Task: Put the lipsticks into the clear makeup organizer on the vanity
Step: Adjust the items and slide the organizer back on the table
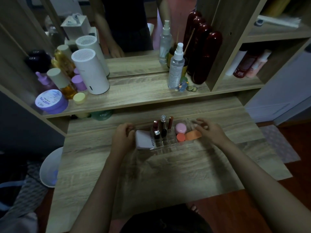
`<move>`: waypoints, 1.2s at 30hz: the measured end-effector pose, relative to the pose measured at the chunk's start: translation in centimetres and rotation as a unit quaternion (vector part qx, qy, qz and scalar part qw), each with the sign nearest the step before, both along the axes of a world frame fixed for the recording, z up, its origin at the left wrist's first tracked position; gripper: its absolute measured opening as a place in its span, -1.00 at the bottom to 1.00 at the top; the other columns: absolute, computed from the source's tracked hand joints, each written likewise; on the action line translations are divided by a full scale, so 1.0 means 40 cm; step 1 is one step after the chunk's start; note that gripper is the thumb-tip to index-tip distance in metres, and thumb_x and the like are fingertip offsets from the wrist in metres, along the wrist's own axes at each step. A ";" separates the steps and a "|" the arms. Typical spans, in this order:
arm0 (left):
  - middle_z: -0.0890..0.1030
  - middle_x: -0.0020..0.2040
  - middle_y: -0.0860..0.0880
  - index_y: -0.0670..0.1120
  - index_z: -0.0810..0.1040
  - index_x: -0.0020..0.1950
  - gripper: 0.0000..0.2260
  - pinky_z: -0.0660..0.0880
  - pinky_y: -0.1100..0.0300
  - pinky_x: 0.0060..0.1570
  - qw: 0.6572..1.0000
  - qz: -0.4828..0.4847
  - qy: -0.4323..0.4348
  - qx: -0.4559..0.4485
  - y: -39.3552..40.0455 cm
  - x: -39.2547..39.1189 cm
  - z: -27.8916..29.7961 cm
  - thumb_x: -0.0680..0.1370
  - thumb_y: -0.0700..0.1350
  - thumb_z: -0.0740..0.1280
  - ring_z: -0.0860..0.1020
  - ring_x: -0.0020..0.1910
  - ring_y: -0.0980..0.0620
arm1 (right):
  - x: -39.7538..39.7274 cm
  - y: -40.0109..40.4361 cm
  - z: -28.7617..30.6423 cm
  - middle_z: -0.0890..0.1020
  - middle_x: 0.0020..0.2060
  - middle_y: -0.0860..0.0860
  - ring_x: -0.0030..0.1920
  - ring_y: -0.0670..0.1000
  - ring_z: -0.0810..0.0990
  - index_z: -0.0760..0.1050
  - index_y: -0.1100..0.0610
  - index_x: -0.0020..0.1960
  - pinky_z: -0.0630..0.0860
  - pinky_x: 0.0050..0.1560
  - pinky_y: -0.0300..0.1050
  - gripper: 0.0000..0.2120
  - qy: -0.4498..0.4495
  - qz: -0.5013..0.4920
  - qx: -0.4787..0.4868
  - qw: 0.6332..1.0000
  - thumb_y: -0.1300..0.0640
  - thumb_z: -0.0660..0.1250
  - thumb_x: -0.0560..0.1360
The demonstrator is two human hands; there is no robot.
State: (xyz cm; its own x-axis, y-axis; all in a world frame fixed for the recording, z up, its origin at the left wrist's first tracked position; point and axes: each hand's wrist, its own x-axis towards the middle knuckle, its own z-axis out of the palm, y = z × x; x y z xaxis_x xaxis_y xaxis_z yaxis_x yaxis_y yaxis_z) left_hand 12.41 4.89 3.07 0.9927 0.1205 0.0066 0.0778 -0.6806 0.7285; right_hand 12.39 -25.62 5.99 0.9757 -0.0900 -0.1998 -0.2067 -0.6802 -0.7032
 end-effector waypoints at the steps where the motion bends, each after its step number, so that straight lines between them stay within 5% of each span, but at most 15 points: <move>1: 0.59 0.08 -0.26 -0.24 0.53 0.13 -0.77 0.47 0.03 0.05 1.000 0.004 0.016 0.008 0.007 0.000 -0.005 0.49 -0.27 0.27 0.54 0.05 -0.17 | 0.006 -0.002 0.007 0.59 0.21 0.22 0.20 0.17 0.54 0.47 0.24 0.30 0.35 0.06 -0.19 -0.65 -0.008 -0.014 0.004 1.000 0.13 0.27 0.55; 6: 0.62 0.09 -0.29 -0.28 0.52 0.18 -0.74 0.52 0.03 -0.08 0.992 0.032 0.122 -0.017 0.026 -0.015 -0.034 0.51 -0.28 0.27 0.59 0.00 -0.22 | 0.042 0.000 0.022 0.62 0.01 0.38 0.01 0.26 0.57 0.57 0.41 0.06 0.36 -0.06 -0.09 -0.67 0.052 -0.022 0.014 0.998 0.18 0.15 0.60; 9: 0.63 0.01 -0.30 -0.31 0.52 0.18 -0.75 0.51 0.22 -0.29 0.976 0.054 0.182 -0.104 0.022 -0.026 -0.054 0.52 -0.30 0.25 0.58 -0.14 -0.14 | 0.058 0.010 0.030 0.60 -0.06 0.39 -0.10 0.21 0.53 0.57 0.42 0.08 0.39 -0.12 -0.05 -0.67 0.114 -0.037 0.027 0.992 0.17 0.20 0.57; 12: 0.62 0.02 -0.35 -0.32 0.52 0.15 -0.77 0.47 0.20 -0.31 0.955 0.082 0.225 -0.174 0.012 -0.026 -0.068 0.52 -0.31 0.25 0.56 -0.23 -0.09 | 0.066 0.025 0.040 0.56 -0.08 0.41 -0.18 0.13 0.48 0.52 0.47 0.14 0.37 -0.32 -0.12 -0.68 0.163 -0.040 0.046 0.985 0.22 0.24 0.54; 22: 0.55 -0.10 -0.22 -0.36 0.51 0.16 -0.76 0.46 0.45 -0.59 0.938 0.106 0.225 -0.242 0.000 -0.024 -0.077 0.53 -0.33 0.22 0.48 -0.37 0.06 | 0.085 0.028 0.036 0.54 -0.12 0.27 -0.24 0.12 0.50 0.51 0.43 0.13 0.37 -0.36 -0.14 -0.68 0.219 -0.045 0.045 0.974 0.19 0.27 0.52; 25: 0.57 -0.09 -0.24 -0.38 0.52 0.14 -0.78 0.52 0.39 -0.50 0.935 0.118 0.215 -0.254 -0.001 -0.023 -0.085 0.52 -0.34 0.23 0.50 -0.35 0.02 | 0.085 0.027 0.035 0.53 -0.12 0.27 -0.23 0.13 0.50 0.52 0.42 0.11 0.37 -0.35 -0.13 -0.70 0.216 -0.044 0.048 0.974 0.20 0.27 0.51; 27: 0.60 -0.10 -0.26 -0.41 0.52 0.12 -0.78 0.58 0.15 -0.19 0.930 0.126 0.216 -0.270 0.000 -0.019 -0.092 0.52 -0.36 0.23 0.52 -0.27 -0.08 | 0.085 0.024 0.033 0.52 -0.13 0.26 -0.18 0.13 0.49 0.50 0.46 0.14 0.36 -0.31 -0.11 -0.66 0.214 -0.046 0.055 0.974 0.20 0.27 0.51; 29: 0.65 -0.34 -0.15 -0.42 0.53 0.08 -0.80 0.50 -0.03 -0.01 0.929 0.126 0.220 -0.270 0.003 -0.016 -0.097 0.51 -0.37 0.23 0.52 -0.26 -0.09 | 0.085 0.020 0.032 0.53 -0.12 0.26 -0.14 0.13 0.48 0.50 0.45 0.16 0.37 -0.23 -0.09 -0.64 0.213 -0.045 0.060 0.974 0.19 0.27 0.51; 31: 0.63 -0.52 0.05 -0.41 0.56 0.04 -0.82 0.50 -0.01 -0.06 0.928 0.124 0.222 -0.273 0.006 -0.017 -0.101 0.51 -0.37 0.24 0.53 -0.30 -0.06 | 0.086 0.016 0.030 0.59 -0.05 0.30 -0.10 0.13 0.49 0.51 0.42 0.16 0.39 -0.15 -0.08 -0.64 0.216 -0.043 0.066 0.973 0.16 0.27 0.52; 36: 0.61 -0.59 0.12 -0.26 0.64 -0.19 -0.83 0.50 -0.01 0.00 0.926 0.130 0.218 -0.281 0.001 -0.020 -0.097 0.50 -0.36 0.26 0.54 -0.31 -0.03 | 0.094 0.005 0.019 0.61 0.12 0.33 -0.07 0.14 0.53 0.54 0.37 0.14 0.43 -0.01 -0.03 -0.66 0.219 -0.047 0.074 0.972 0.14 0.30 0.50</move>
State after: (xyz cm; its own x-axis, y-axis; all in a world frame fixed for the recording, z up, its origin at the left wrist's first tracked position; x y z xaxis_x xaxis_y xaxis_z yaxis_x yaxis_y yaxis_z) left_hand 11.61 4.93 -0.82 0.8233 0.2185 -0.5239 0.5556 -0.1211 0.8225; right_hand 16.15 -25.40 6.76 0.7831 -0.1134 -0.6115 -0.5643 -0.5427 -0.6221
